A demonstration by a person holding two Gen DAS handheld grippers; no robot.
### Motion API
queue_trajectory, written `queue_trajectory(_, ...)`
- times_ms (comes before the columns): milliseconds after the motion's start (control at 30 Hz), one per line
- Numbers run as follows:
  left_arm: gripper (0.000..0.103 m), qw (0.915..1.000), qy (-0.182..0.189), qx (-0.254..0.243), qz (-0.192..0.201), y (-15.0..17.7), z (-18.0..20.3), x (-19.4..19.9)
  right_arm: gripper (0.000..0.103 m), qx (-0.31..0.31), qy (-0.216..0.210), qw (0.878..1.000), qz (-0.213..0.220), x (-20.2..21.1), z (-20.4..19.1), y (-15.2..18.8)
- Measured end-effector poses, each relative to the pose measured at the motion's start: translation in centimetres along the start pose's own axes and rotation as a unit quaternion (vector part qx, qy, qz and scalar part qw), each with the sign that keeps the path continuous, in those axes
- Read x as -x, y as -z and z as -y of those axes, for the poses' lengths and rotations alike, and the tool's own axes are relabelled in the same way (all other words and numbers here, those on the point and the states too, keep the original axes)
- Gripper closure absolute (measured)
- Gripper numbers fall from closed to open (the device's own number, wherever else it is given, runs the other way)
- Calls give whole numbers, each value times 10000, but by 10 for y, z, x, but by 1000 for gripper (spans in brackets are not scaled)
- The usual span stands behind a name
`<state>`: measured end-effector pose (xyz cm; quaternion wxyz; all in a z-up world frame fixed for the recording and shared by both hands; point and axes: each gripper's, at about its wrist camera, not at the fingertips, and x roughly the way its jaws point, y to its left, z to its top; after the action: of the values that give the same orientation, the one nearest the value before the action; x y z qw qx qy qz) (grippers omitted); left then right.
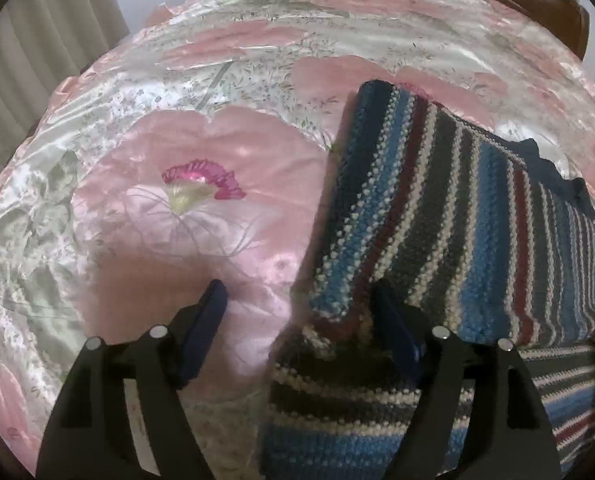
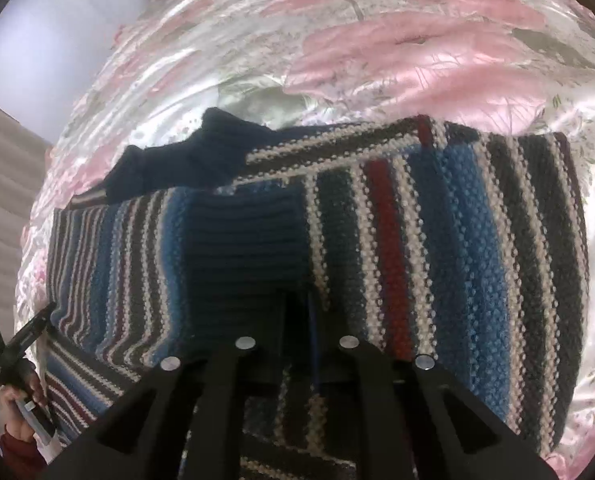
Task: Fold small clothes
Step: 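Grasp the ribbed hem with the left gripper while the right gripper grasps it too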
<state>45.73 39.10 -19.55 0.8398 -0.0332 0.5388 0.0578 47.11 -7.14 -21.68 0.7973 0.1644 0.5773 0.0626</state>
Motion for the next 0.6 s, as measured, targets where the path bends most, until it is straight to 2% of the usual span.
queue_trajectory(33, 27, 10000, 57, 9, -5, 0, -2, 3, 93, 8, -6, 10000, 7, 3, 0, 0)
queue_trajectory(67, 28, 9999, 131, 54, -9, 0, -5, 8, 88, 24, -24, 10000, 51, 7, -1, 0)
queue_trajectory(167, 28, 9993, 345, 142, -1, 9, -12, 26, 64, 147, 5, 9995, 283, 38, -5, 14)
queue_trajectory(267, 25, 9985, 511, -181, -45, 42, -12, 56, 63, 357, 41, 9989, 312, 62, -9, 40)
queue_trajectory(367, 22, 9967, 635, -462, -203, 77, -13, 74, 63, 492, -69, 9986, 156, 88, -6, 91)
queue_trajectory(467, 22, 9942, 703, -727, -375, 122, -15, 93, 53, 588, -11, 9983, 34, 106, -5, 140)
queue_trajectory(500, 22, 9935, 708, -792, -421, 137, -17, 100, 53, 599, 4, 9982, 17, 111, -4, 153)
queue_trajectory(600, 21, 9928, 719, -780, -558, 175, -26, 117, 51, 515, 94, 9986, 10, 131, 0, 201)
